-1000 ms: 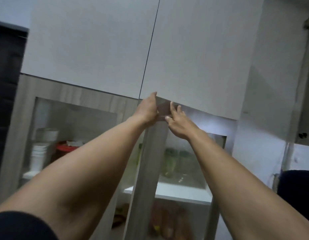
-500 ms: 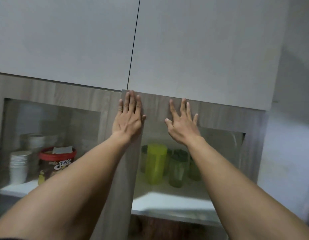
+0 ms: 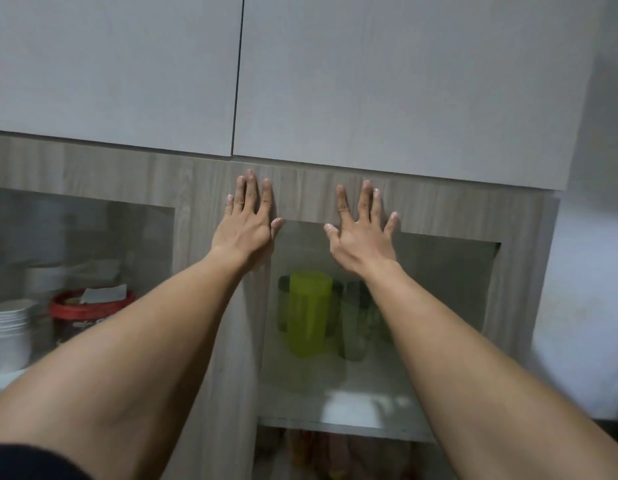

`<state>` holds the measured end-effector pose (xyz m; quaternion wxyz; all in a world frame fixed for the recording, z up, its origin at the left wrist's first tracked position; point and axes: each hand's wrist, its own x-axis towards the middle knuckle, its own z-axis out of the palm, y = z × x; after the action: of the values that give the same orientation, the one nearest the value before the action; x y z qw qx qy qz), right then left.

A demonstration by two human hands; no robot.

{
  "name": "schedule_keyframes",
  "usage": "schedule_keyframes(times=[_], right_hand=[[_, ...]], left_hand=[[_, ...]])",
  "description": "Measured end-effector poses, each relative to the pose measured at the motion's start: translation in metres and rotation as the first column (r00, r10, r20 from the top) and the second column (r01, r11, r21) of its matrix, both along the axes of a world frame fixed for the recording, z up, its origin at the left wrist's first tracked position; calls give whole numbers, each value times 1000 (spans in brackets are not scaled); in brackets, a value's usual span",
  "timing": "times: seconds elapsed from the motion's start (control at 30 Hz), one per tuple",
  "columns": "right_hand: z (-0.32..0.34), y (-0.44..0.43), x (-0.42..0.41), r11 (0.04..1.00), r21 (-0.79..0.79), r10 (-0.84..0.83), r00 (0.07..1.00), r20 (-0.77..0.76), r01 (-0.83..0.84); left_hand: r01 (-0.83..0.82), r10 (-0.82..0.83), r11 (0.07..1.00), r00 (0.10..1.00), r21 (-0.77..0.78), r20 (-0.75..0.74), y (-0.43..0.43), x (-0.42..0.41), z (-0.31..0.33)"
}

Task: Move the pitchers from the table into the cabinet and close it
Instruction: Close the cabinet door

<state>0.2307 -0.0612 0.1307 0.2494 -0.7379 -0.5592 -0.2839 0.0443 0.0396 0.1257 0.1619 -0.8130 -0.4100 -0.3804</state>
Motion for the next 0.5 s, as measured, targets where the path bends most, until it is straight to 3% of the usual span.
schedule_keyframes(times=[0.5], right_hand=[[-7,-27,7,988,-144,40,991,-130,-58]], left_hand=[[52,-52,999,999,-12,6,4,-2,-31]])
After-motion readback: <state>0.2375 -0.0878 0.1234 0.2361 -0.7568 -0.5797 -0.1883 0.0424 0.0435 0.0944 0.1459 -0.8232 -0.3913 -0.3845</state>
